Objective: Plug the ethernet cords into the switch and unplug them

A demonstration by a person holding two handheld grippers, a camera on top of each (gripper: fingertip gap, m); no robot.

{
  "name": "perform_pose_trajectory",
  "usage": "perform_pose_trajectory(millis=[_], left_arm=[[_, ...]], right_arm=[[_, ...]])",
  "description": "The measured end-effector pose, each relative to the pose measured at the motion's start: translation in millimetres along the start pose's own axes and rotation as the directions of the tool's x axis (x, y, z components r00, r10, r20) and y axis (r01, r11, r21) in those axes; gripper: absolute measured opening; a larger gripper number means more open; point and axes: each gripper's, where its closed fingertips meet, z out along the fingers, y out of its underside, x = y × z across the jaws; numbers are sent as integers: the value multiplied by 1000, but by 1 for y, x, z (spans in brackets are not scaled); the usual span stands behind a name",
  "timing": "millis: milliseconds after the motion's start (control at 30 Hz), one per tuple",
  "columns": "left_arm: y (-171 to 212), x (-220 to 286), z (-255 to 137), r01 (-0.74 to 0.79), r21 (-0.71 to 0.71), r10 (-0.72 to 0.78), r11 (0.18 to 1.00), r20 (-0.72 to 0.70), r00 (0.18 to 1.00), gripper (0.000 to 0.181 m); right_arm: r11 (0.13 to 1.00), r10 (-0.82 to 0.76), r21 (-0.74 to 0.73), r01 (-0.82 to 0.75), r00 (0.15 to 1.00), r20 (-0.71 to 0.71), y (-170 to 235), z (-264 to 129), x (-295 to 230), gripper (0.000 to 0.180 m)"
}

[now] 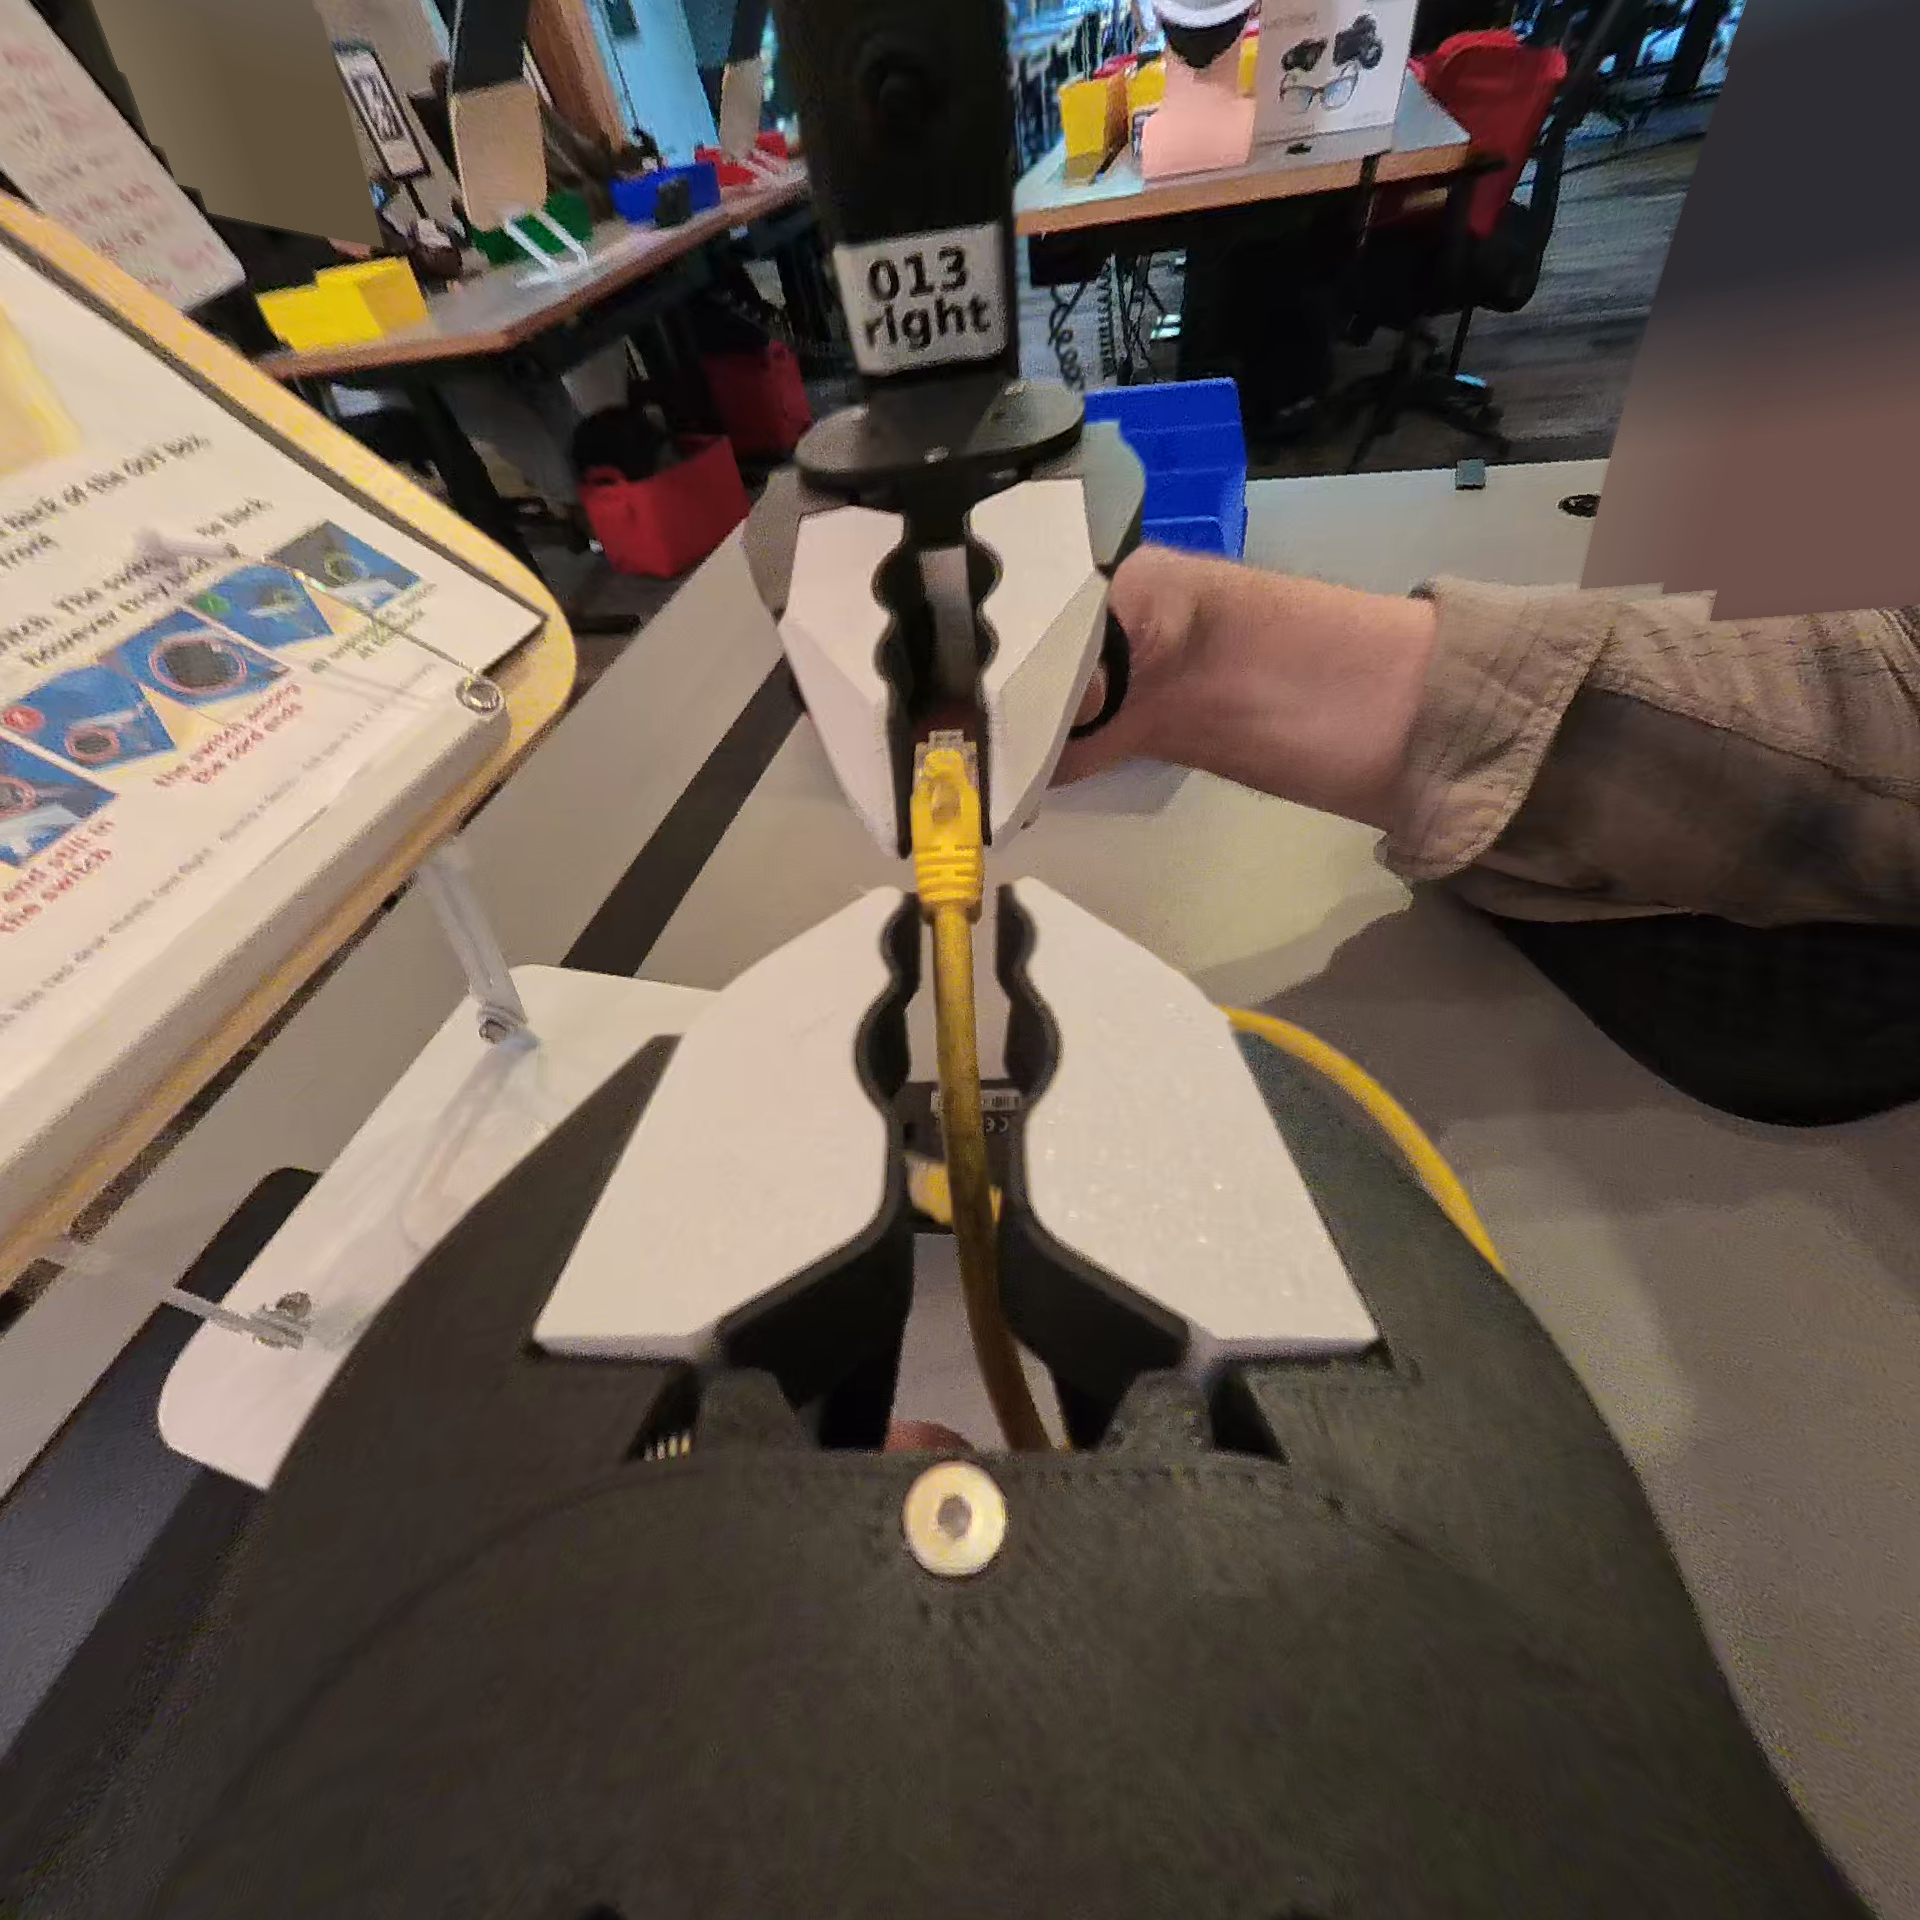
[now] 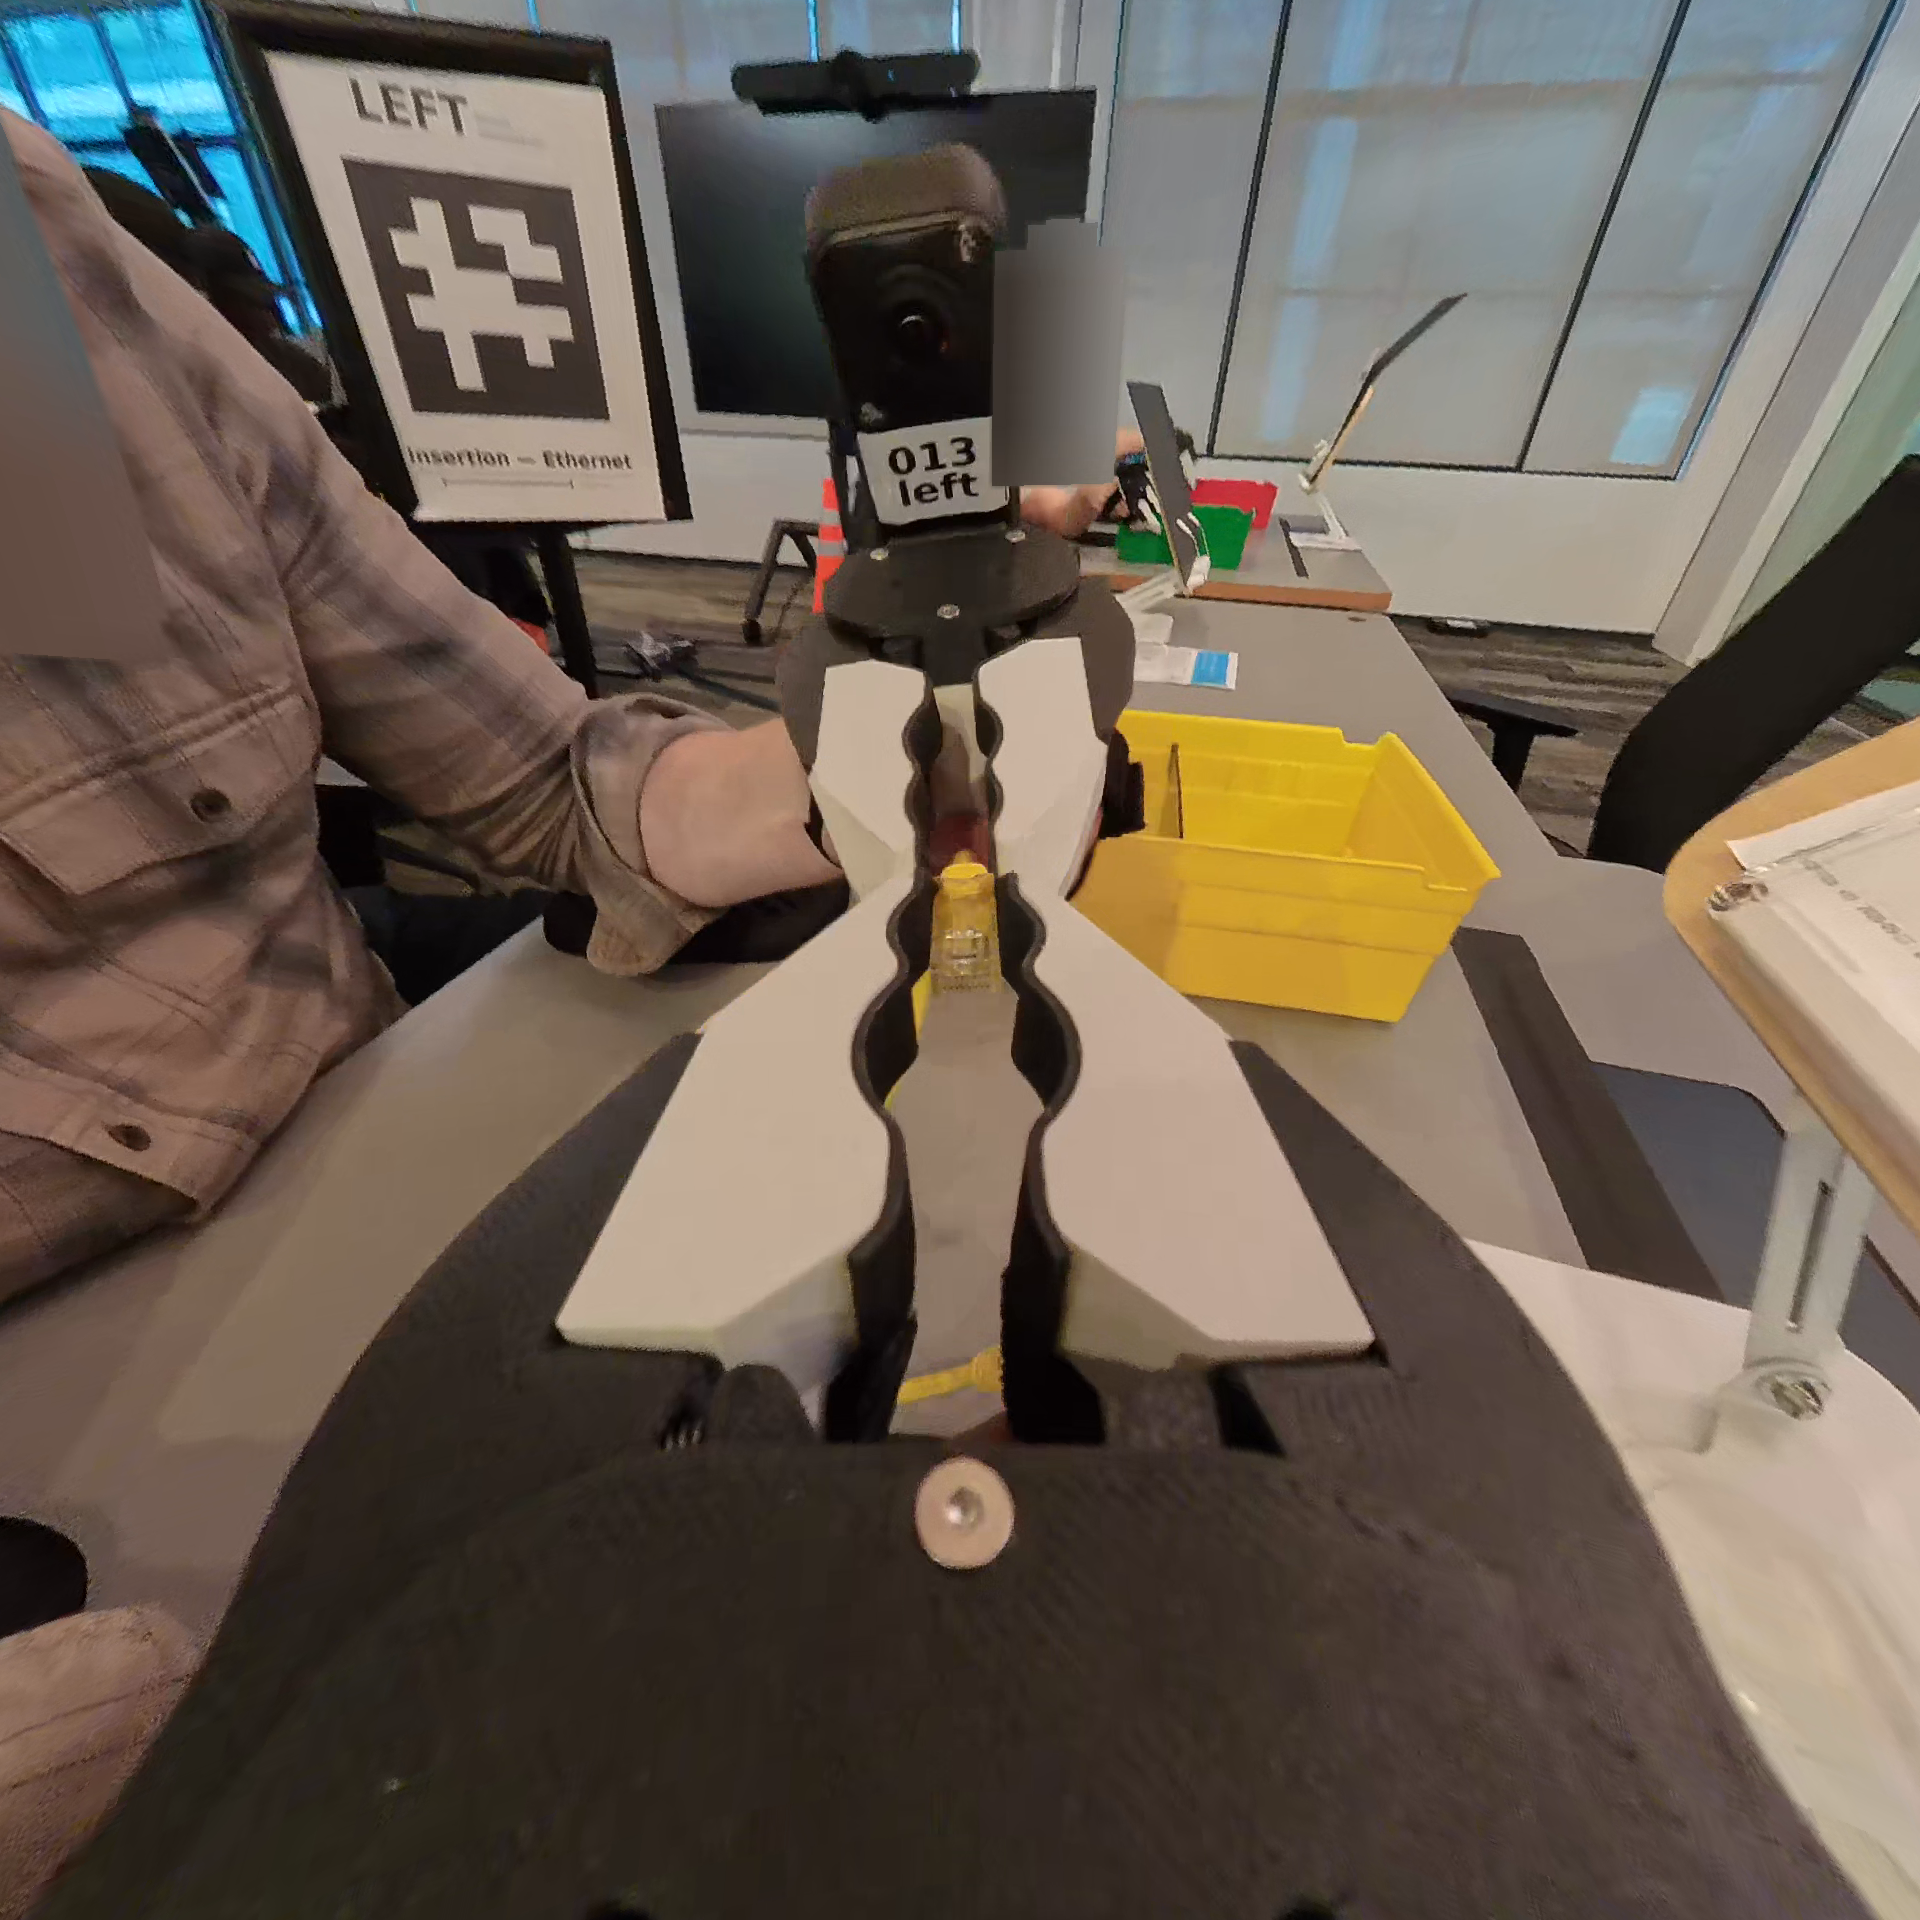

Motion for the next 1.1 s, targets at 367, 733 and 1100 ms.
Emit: perform_pose_trajectory(millis=[367,733,1100], left_arm=[[-1,-19,-11,223,46,-224,974,-2,975,10],[0,-29,-22,460,46,-458,887,-54,887,10],[-7,-32,-28,442,82,-439,893,-53,897,10]], right_arm=[[971,-210,-161,175,950,-231,-2,-1,24,40],[310,-911,-864,397,385,-149,-4,7,59,20],[308,-922,-867,393,346,-171,-9,10,60,10]])
